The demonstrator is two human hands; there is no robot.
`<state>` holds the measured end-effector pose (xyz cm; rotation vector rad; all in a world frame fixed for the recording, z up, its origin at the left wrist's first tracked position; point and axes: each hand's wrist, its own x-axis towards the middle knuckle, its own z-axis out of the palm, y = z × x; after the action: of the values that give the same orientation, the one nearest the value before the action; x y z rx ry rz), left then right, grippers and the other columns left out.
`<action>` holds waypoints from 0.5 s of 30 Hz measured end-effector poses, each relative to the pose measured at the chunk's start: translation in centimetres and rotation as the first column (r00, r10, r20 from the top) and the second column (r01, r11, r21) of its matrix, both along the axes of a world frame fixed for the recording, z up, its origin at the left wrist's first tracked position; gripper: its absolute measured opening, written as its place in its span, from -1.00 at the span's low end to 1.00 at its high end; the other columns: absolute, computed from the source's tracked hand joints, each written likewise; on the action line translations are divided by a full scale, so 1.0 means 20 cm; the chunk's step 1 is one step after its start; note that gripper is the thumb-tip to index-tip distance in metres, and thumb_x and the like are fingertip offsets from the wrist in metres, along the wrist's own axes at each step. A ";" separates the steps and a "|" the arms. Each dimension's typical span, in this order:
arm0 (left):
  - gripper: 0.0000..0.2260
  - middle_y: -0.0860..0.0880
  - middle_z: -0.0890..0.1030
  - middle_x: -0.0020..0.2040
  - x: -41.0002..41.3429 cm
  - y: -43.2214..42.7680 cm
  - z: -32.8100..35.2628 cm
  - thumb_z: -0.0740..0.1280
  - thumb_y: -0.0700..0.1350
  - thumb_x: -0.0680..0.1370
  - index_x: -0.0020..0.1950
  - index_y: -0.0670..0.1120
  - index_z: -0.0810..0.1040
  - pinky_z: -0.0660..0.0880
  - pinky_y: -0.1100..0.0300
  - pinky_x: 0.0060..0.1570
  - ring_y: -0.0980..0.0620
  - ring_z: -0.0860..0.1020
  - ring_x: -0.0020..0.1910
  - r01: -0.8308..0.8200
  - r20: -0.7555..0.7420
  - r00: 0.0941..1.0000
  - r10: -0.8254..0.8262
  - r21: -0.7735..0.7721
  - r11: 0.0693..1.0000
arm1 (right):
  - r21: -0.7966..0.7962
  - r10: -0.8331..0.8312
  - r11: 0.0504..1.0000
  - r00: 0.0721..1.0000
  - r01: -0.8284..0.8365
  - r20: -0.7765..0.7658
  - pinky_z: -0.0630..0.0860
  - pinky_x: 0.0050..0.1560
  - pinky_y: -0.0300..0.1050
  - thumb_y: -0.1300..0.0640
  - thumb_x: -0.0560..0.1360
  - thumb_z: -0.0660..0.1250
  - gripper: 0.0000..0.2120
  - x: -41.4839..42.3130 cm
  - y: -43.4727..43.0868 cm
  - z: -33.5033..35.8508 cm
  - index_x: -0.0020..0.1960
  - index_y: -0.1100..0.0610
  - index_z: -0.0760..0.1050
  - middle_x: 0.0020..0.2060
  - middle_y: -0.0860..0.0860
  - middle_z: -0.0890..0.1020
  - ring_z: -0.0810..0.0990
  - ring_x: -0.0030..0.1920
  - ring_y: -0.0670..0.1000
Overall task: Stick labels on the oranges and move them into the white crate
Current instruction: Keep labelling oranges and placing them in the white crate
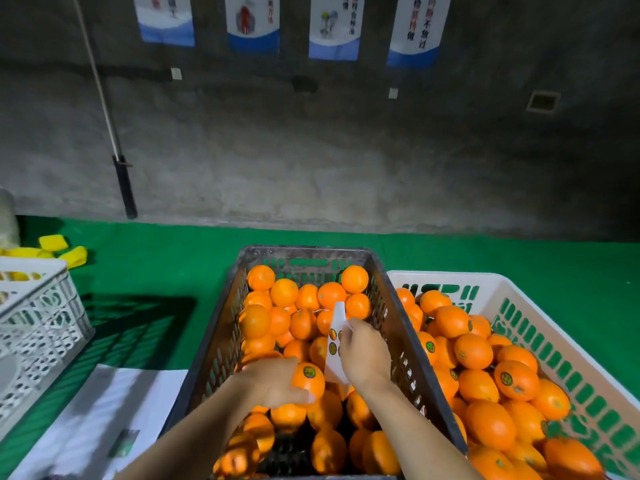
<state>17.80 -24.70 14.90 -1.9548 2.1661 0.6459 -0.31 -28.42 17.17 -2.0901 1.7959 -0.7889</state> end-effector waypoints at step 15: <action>-0.25 0.12 0.33 0.43 -0.04 0.08 0.15 0.11 0.43 0.50 0.57 0.06 0.09 0.37 0.19 0.27 0.09 0.36 0.36 -0.331 -0.377 0.922 0.088 -0.651 0.683 | 0.161 -0.039 0.982 0.718 -0.101 0.694 0.43 -0.16 -0.26 0.01 0.63 0.26 -0.64 0.04 0.04 0.13 -0.24 0.19 0.58 -0.15 0.05 0.61 0.57 -0.12 -0.05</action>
<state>17.04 -23.15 17.88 -2.6727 2.6875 0.1297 0.47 -27.60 19.83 -1.3998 1.3323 -1.1507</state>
